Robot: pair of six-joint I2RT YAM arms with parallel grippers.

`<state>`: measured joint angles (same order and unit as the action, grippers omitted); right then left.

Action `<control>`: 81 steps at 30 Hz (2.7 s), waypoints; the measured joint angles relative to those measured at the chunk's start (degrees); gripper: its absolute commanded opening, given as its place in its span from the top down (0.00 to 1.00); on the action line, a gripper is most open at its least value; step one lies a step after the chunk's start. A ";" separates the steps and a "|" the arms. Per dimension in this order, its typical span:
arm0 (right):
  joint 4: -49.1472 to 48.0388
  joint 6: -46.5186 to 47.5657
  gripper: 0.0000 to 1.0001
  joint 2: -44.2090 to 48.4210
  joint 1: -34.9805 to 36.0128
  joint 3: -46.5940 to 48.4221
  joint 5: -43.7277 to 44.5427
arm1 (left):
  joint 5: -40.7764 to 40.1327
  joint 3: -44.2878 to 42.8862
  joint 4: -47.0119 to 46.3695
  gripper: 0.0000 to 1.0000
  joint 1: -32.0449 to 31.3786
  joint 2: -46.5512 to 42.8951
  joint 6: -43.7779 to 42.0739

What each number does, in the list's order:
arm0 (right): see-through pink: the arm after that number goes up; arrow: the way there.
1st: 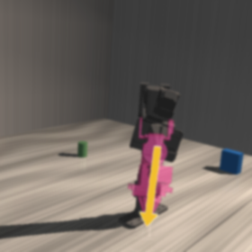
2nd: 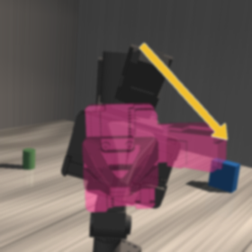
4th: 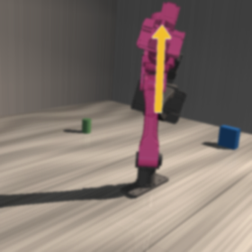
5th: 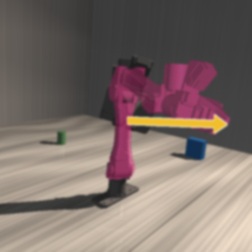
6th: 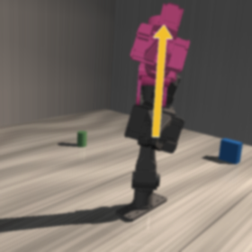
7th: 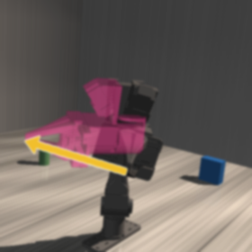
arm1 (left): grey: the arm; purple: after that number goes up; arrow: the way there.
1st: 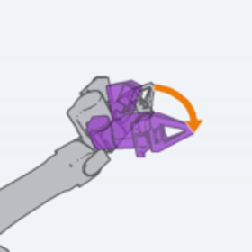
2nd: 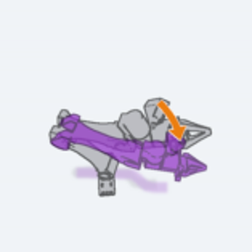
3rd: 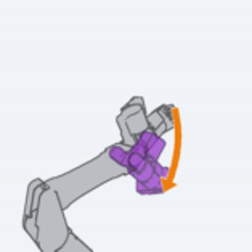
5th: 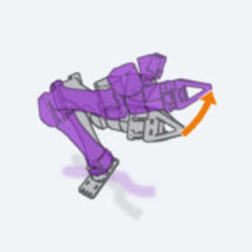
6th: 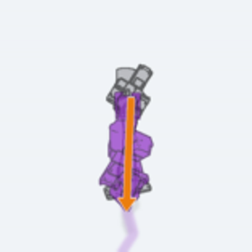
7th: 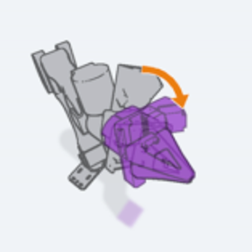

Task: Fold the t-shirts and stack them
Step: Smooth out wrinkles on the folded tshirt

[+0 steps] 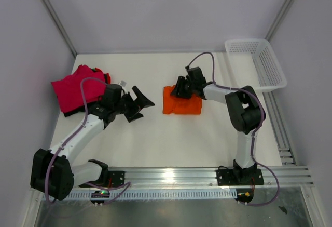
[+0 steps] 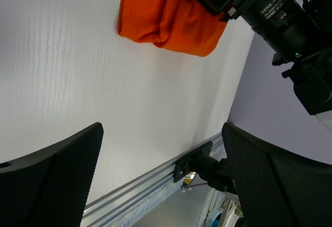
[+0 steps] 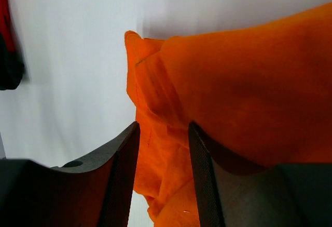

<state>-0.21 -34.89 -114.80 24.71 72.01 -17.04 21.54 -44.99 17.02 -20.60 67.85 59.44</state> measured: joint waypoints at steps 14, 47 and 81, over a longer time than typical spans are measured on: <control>-1.77 -0.63 0.54 6.62 1.44 -4.44 -0.33 | -0.50 0.00 0.48 0.01 0.00 -0.11 -0.13; 29.31 5.57 0.53 -0.83 1.90 18.67 31.71 | -1.01 0.11 4.46 0.01 0.00 -2.78 -1.84; 52.52 -0.81 0.55 3.04 2.01 8.26 36.65 | -1.01 0.11 3.63 0.01 0.00 -2.78 -1.27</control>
<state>52.31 -35.70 -111.77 26.72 80.27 19.62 20.53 -44.88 20.64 -20.60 65.08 58.17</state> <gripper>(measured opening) 0.452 0.991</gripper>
